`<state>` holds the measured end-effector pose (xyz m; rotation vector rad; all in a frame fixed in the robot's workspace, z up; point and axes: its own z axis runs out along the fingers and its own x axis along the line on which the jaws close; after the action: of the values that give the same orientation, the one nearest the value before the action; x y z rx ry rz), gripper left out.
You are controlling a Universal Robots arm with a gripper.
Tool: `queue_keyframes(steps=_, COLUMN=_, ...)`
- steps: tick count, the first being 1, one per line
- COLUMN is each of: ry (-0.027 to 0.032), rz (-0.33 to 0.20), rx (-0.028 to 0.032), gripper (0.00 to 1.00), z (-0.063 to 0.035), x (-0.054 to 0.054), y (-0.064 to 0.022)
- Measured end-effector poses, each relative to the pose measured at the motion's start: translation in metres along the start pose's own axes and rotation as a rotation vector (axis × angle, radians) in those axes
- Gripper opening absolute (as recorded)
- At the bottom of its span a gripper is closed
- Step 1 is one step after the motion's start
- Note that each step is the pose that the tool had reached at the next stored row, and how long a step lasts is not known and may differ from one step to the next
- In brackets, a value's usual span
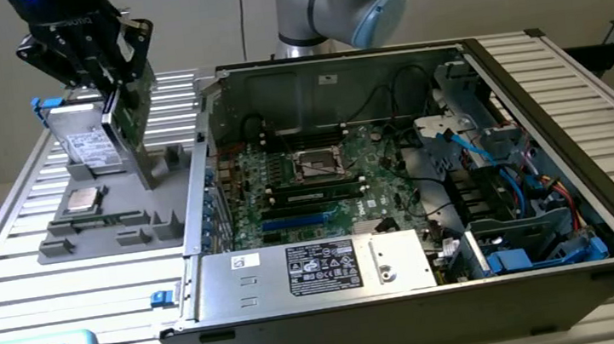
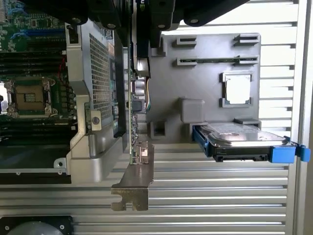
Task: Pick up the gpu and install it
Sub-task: 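Pick up the gpu and move the gpu toward the slot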
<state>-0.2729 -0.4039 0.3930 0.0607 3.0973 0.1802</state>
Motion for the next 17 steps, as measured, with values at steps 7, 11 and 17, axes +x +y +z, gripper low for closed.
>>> queue_keyframes(steps=7, ry=0.032, rz=0.004, rx=-0.0014, gripper=0.27, z=-0.016, x=-0.011, y=-0.0018)
queue_keyframes(steps=11, ry=0.0392, rz=0.005, rx=-0.0012, gripper=0.27, z=-0.0311, x=-0.024, y=-0.0054)
queue_keyframes(steps=17, ry=0.0424, rz=0.005, rx=-0.001, gripper=0.27, z=-0.0354, x=-0.05, y=-0.0087)
